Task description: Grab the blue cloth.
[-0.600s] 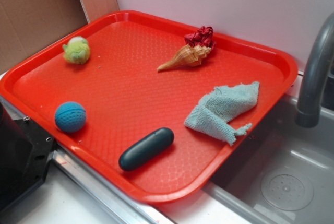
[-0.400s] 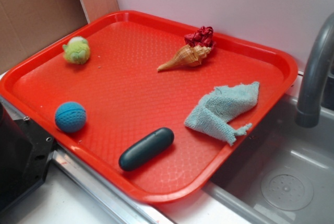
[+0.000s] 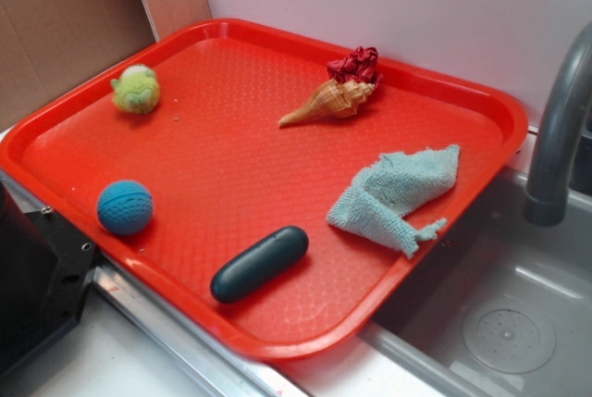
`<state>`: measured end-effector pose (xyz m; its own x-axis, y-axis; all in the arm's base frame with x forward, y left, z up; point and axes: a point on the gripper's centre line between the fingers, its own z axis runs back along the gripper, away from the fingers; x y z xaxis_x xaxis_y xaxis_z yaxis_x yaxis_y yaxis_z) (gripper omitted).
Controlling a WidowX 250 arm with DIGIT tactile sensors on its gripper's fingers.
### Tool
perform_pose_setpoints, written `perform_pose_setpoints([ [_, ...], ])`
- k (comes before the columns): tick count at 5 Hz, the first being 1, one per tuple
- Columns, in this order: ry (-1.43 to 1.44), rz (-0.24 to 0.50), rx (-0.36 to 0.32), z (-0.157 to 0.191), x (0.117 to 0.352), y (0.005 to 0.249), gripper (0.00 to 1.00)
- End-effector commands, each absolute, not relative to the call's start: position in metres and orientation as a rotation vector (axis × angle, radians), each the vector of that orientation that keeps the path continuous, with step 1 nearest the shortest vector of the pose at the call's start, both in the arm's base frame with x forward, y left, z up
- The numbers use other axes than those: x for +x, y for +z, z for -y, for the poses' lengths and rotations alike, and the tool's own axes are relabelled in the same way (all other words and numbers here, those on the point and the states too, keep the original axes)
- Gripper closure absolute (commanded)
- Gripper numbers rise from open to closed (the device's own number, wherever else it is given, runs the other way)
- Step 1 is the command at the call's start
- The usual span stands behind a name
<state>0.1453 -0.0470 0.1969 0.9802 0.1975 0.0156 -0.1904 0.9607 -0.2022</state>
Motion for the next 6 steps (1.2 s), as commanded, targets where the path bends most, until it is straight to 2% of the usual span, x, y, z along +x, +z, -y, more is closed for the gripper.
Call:
perform_pose_setpoints([
  [1,0.317,0.016,-0.275,0.125,0.212,0.125,0.0],
  [2,0.276,-0.042,-0.289,0.149,0.224,0.1,0.0],
  [3,0.315,-0.06,-0.206,0.152,0.232,0.084,0.0],
  [6,0.315,-0.06,-0.206,0.152,0.232,0.084,0.0],
])
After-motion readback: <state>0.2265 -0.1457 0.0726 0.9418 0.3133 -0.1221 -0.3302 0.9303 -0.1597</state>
